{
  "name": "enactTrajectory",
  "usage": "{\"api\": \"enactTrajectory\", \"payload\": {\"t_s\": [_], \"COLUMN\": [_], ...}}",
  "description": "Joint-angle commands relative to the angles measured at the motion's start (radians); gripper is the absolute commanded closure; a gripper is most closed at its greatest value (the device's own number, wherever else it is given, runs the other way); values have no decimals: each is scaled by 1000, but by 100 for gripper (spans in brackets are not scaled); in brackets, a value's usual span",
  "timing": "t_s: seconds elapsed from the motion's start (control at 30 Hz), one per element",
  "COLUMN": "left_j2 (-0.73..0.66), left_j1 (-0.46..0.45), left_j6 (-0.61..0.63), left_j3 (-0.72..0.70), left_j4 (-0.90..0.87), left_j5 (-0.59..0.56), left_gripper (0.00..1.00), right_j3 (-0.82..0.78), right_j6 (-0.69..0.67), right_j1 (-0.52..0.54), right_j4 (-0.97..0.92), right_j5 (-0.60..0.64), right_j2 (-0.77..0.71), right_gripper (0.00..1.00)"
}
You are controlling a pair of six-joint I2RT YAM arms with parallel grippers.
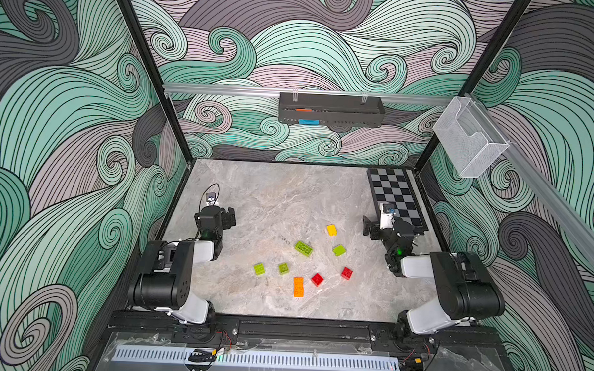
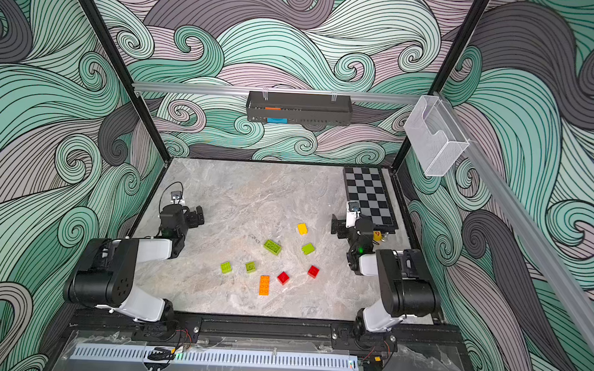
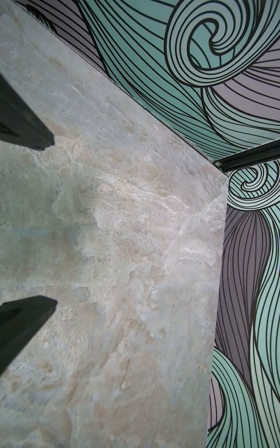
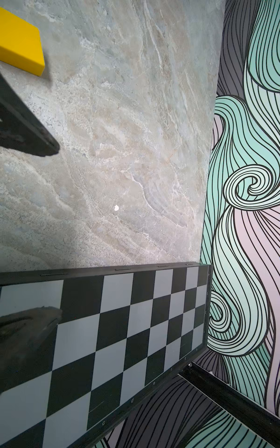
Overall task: Assemble a giraffe with lego
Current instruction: Adjust the lego brick at the center of the board.
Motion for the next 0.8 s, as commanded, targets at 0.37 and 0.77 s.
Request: {"api": "enactTrajectory", "payload": {"t_s": [0.37, 0.77], "left_j2": [4, -94], "left_j1": [-3, -7], "left_j6": [-9, 26], "left_j3": [-2, 93], "left_j4": [25, -201], "left_j5": [-13, 12], "left_gripper": [1, 1], "right_j3": [16, 37], "right_j6": [-2, 11], "right_j1": [-8, -7], "right_j4": [9, -139], "right_j5": [-13, 14], "right_j2": [-2, -121], "right_gripper": [1, 1]}}
